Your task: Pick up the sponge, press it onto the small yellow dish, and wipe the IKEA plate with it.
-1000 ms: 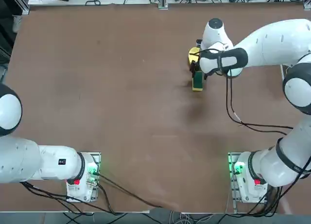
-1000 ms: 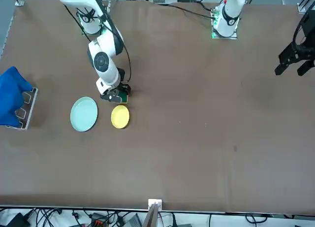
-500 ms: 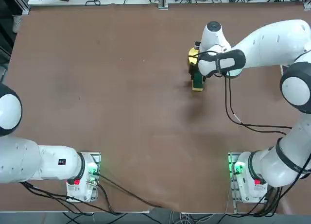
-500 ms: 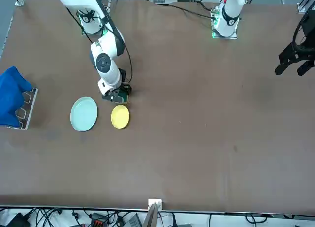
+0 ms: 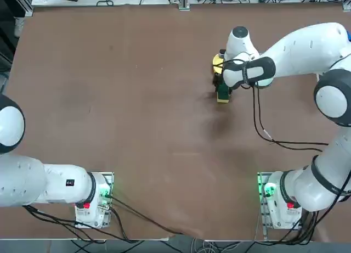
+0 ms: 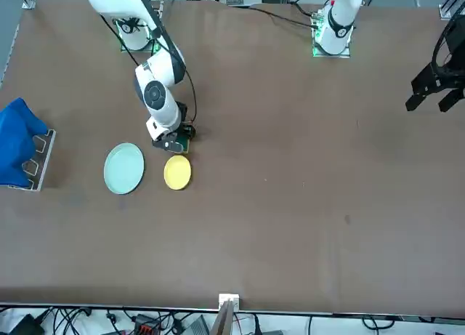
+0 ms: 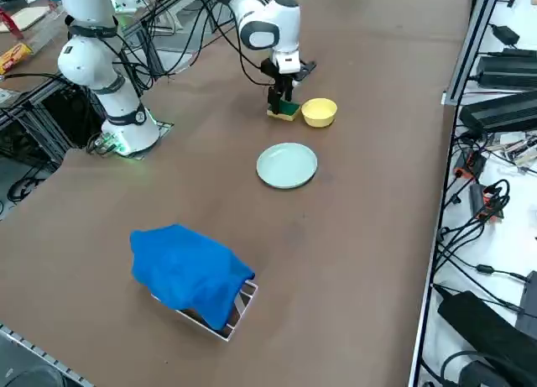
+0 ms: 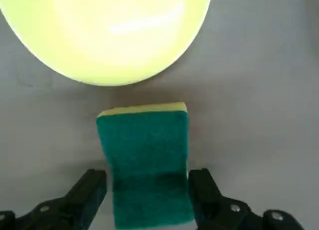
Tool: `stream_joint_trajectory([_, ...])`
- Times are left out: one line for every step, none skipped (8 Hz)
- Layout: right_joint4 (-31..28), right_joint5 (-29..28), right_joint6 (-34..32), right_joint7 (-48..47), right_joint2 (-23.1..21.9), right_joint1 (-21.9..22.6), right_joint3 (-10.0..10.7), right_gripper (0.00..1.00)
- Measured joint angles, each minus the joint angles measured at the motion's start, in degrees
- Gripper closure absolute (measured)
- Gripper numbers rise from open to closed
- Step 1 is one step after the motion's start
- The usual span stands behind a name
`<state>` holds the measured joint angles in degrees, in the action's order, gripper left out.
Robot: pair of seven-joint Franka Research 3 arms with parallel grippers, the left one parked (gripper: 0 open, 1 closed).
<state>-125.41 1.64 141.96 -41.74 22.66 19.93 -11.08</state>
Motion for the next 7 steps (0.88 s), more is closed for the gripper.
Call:
stream_joint_trajectory([0.0, 0.0, 0.0, 0.0, 0.2, 0.0, 0.0, 0.00])
stream_joint_trajectory([-0.1, 0.0, 0.0, 0.0, 0.3, 0.0, 0.0, 0.00])
stream_joint_trajectory([-0.2, 0.0, 0.0, 0.0, 0.5, 0.0, 0.0, 0.00])
stream_joint_trajectory([-0.2, 0.0, 0.0, -0.1, 0.7, 0.0, 0.0, 0.00])
stream_joint_trajectory([-0.2, 0.0, 0.0, -0.1, 1.0, 0.0, 0.0, 0.00])
stream_joint_trajectory([-0.2, 0.0, 0.0, -0.1, 1.3, 0.0, 0.0, 0.00])
stream_joint_trajectory([-0.2, 0.0, 0.0, -0.1, 1.5, 0.0, 0.1, 0.00])
